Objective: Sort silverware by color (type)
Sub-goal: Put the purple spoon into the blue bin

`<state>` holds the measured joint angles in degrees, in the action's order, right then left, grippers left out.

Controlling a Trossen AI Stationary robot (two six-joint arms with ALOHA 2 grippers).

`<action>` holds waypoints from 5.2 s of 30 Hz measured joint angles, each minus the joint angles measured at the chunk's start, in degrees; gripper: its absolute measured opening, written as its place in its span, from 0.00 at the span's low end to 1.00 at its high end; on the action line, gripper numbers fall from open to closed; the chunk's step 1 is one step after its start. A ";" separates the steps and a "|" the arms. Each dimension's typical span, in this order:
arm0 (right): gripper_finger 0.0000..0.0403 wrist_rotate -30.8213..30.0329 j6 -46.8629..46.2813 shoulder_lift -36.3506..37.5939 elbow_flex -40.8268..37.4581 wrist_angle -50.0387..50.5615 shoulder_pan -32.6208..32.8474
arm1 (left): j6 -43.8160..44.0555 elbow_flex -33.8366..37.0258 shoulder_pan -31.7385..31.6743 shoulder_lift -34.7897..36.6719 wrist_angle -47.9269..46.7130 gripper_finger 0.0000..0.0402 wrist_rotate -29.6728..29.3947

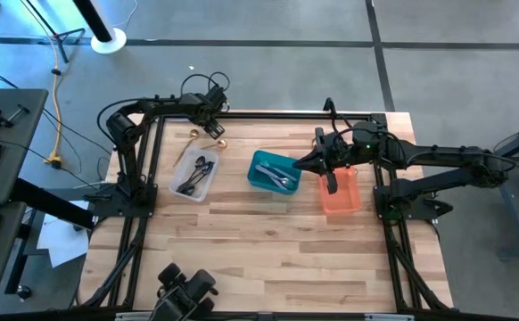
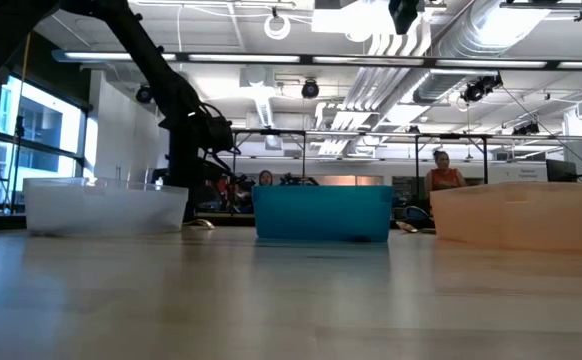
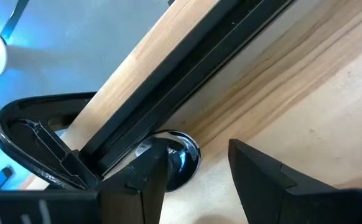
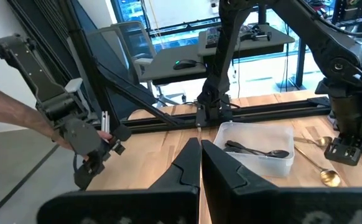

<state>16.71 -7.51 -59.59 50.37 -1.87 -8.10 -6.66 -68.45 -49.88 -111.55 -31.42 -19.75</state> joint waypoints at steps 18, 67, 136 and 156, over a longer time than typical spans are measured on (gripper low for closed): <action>0.00 0.00 -1.52 0.00 0.00 -0.02 0.00 | -0.94 0.18 -2.39 -0.15 2.71 0.40 -0.85; 0.00 0.03 -2.36 0.00 0.00 -0.02 0.00 | 3.80 0.18 1.46 20.33 -2.22 0.00 11.20; 0.00 -6.25 6.29 -0.02 0.00 -6.08 3.72 | 22.88 28.48 45.22 54.95 65.55 0.00 25.20; 0.00 -9.28 1.96 -10.79 6.23 -7.76 3.69 | 30.94 28.42 43.39 52.90 64.21 0.00 24.33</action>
<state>7.43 -5.55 -70.38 56.60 -9.63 -4.41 24.28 -40.03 -6.49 -58.65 32.79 4.58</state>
